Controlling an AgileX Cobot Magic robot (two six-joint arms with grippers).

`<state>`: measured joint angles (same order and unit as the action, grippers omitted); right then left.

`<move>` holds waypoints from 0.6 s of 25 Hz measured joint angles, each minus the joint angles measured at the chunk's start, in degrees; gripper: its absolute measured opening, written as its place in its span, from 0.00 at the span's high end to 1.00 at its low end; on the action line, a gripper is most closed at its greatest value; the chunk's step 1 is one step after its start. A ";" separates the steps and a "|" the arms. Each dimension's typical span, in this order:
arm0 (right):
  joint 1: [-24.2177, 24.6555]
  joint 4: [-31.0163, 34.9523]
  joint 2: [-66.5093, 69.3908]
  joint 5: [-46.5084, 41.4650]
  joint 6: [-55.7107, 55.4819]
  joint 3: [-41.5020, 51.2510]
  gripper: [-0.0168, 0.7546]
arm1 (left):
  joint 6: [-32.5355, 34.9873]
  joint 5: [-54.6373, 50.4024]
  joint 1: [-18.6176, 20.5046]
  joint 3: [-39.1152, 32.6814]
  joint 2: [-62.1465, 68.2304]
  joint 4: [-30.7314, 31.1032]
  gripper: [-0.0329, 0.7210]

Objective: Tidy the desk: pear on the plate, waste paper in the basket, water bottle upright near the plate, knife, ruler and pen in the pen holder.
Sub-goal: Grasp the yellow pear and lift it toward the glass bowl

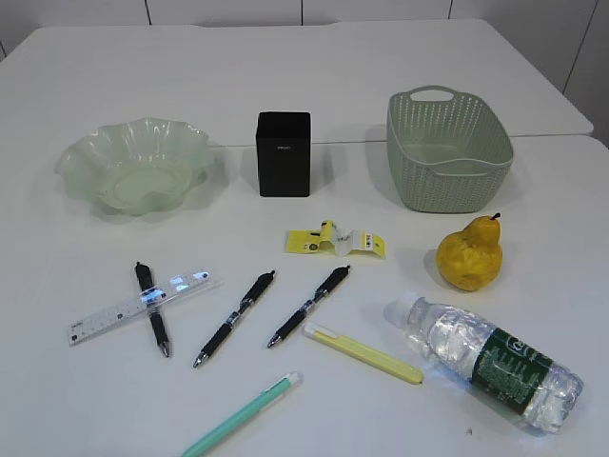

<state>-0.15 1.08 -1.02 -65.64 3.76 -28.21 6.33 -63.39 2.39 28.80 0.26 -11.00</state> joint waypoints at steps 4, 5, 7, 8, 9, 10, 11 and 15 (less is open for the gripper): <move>0.00 0.00 0.00 0.00 0.00 0.00 0.45 | 0.00 0.00 0.00 0.00 0.00 0.00 0.64; 0.00 0.00 0.00 0.00 0.00 0.00 0.45 | 0.00 0.00 0.00 0.00 0.00 0.00 0.64; 0.00 0.00 0.00 0.00 0.00 0.00 0.45 | 0.00 0.00 0.00 0.00 0.00 0.00 0.64; 0.00 0.00 0.00 0.00 0.00 0.00 0.45 | 0.00 0.00 0.00 0.00 0.00 0.00 0.64; 0.00 0.00 0.00 0.00 0.00 0.00 0.45 | 0.00 0.00 0.00 0.00 0.00 0.00 0.64; 0.00 0.00 0.00 0.00 0.00 0.00 0.45 | 0.00 0.00 0.00 0.00 0.00 0.00 0.64; 0.00 0.00 0.00 0.00 0.00 0.00 0.45 | 0.00 0.00 0.00 0.00 0.00 0.00 0.64; 0.00 0.00 0.00 0.00 0.00 0.00 0.45 | 0.00 0.00 0.00 0.00 0.00 0.00 0.64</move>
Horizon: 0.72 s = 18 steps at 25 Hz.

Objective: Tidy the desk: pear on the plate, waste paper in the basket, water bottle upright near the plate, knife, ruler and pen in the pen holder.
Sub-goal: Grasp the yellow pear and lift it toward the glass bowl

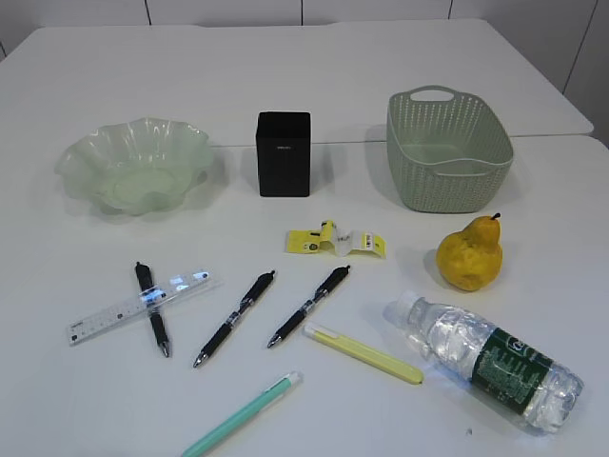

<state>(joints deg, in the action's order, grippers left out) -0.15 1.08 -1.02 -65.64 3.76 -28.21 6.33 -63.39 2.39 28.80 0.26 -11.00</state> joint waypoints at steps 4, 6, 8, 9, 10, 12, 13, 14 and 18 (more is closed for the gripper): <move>0.00 0.00 0.00 0.00 0.00 0.00 0.45 | 0.00 0.00 0.00 0.00 0.00 0.00 0.64; 0.00 0.00 0.00 0.00 0.00 0.00 0.45 | 0.00 0.00 0.00 0.00 0.00 0.00 0.64; 0.00 0.00 0.00 -0.11 0.00 0.00 0.45 | 0.00 0.00 0.00 0.00 0.00 0.00 0.64; 0.00 0.00 0.00 -0.11 0.00 0.00 0.45 | 0.00 0.00 0.00 0.00 0.00 0.00 0.64; 0.00 0.00 0.00 -0.11 0.00 0.00 0.45 | 0.00 0.00 0.00 0.00 0.00 0.00 0.64; 0.00 0.00 0.00 -0.11 0.00 0.00 0.45 | 0.00 0.00 0.00 0.00 0.00 0.00 0.64; 0.00 0.00 0.00 -0.11 0.00 0.00 0.45 | 0.00 0.00 0.00 0.00 0.00 0.00 0.64; 0.00 0.00 0.00 -0.11 0.00 0.00 0.45 | 0.00 0.00 0.00 0.00 0.00 0.00 0.64; 0.00 0.00 0.00 -0.11 0.00 0.00 0.45 | 0.00 0.00 0.00 0.00 0.00 0.00 0.64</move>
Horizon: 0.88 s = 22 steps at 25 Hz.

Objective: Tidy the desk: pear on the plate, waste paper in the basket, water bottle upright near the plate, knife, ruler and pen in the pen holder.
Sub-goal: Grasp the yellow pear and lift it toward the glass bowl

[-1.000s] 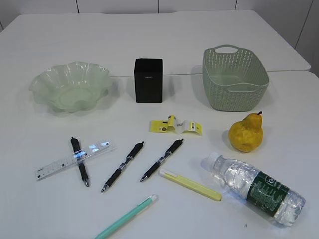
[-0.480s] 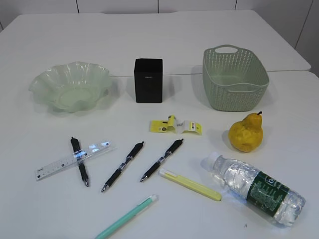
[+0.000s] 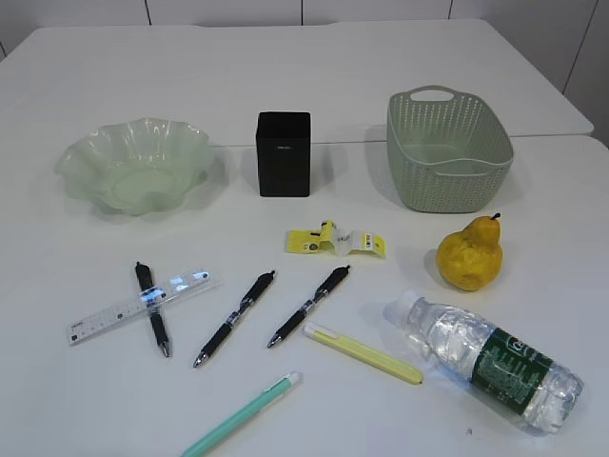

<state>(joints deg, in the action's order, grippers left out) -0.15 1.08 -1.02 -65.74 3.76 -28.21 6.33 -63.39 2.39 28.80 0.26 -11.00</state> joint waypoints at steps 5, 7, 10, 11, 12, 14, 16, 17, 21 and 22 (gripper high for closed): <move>0.00 0.00 0.00 0.00 0.00 0.00 0.45 | 0.00 0.00 0.00 0.00 0.00 0.00 0.64; 0.00 0.00 0.00 0.00 0.00 0.00 0.45 | 0.00 0.00 0.00 0.00 0.00 0.00 0.64; 0.00 0.00 0.00 0.00 0.00 0.00 0.45 | 0.00 0.00 0.00 0.00 0.00 0.00 0.64; 0.00 0.00 0.00 0.00 0.00 0.00 0.45 | 0.00 0.00 0.00 0.00 0.00 0.00 0.64; 0.00 0.00 0.00 0.00 0.00 0.00 0.45 | 0.00 0.00 0.00 0.00 0.00 0.00 0.64; 0.00 0.00 0.00 0.00 0.00 0.00 0.45 | 0.00 0.00 0.00 0.00 0.00 0.00 0.64; 0.00 0.00 0.00 0.00 0.00 0.00 0.45 | 0.00 0.00 0.00 0.00 0.00 0.00 0.64; 0.00 0.00 0.00 0.00 0.00 0.00 0.45 | 0.00 0.00 0.00 0.00 0.00 0.00 0.64; 0.00 0.00 0.00 0.00 0.00 0.00 0.45 | 0.00 0.00 0.00 0.00 0.00 0.00 0.64; 0.00 0.00 0.00 0.00 0.00 0.00 0.45 | 0.00 0.00 0.00 0.00 0.00 0.00 0.64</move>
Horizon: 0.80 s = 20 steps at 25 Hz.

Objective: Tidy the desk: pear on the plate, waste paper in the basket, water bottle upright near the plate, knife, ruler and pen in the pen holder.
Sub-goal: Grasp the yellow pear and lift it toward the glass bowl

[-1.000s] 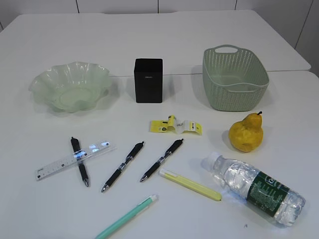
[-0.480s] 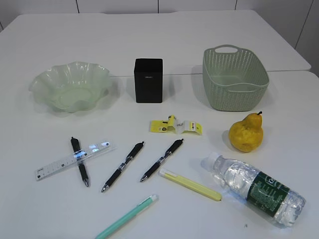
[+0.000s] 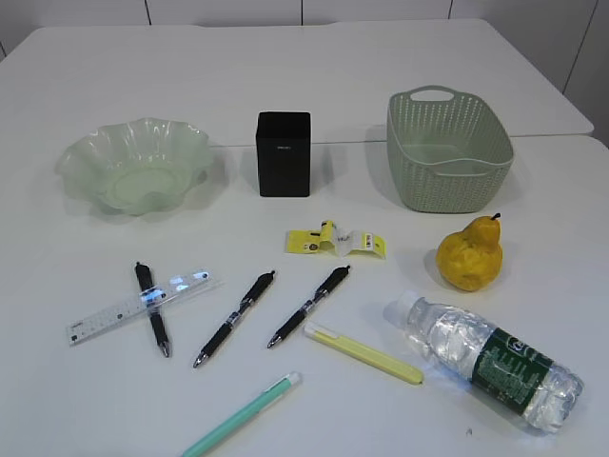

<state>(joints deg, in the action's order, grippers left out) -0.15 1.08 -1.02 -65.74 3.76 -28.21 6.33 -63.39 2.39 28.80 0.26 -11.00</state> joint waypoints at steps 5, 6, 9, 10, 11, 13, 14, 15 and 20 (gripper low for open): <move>0.00 0.00 0.00 0.00 0.00 0.00 0.45 | 0.00 0.13 -0.89 0.00 0.00 -1.64 0.64; 0.00 0.00 0.00 0.00 0.00 0.00 0.45 | 0.00 0.15 -0.98 0.00 0.00 -1.77 0.64; 0.00 0.11 0.00 0.11 0.00 -0.23 0.45 | 0.00 0.51 -1.11 0.00 0.00 -2.01 0.64; 0.00 0.24 0.00 0.24 0.00 -0.81 0.45 | 0.00 0.64 -1.11 0.00 0.00 -2.04 0.64; 0.00 0.34 0.00 0.49 0.00 -1.30 0.45 | 0.00 1.06 -1.11 0.23 0.00 -2.14 0.64; 0.00 0.90 0.00 2.22 0.00 -2.16 0.45 | 0.00 2.06 -1.11 0.65 0.00 -2.27 0.64; 0.00 0.90 0.00 2.22 0.00 -2.16 0.45 | 0.00 2.26 -1.11 0.89 0.00 -2.38 0.64; 0.00 1.61 0.00 3.49 0.00 -2.20 0.45 | 0.00 2.53 -1.11 0.91 0.00 -2.46 0.64; 0.00 1.82 1.46 3.78 1.01 -2.20 0.45 | 0.11 2.53 -1.11 1.01 0.00 -2.68 0.63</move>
<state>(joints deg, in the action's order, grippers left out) -0.15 2.90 0.43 -61.96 4.77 -30.41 6.44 -60.86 1.28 29.81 0.26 -13.67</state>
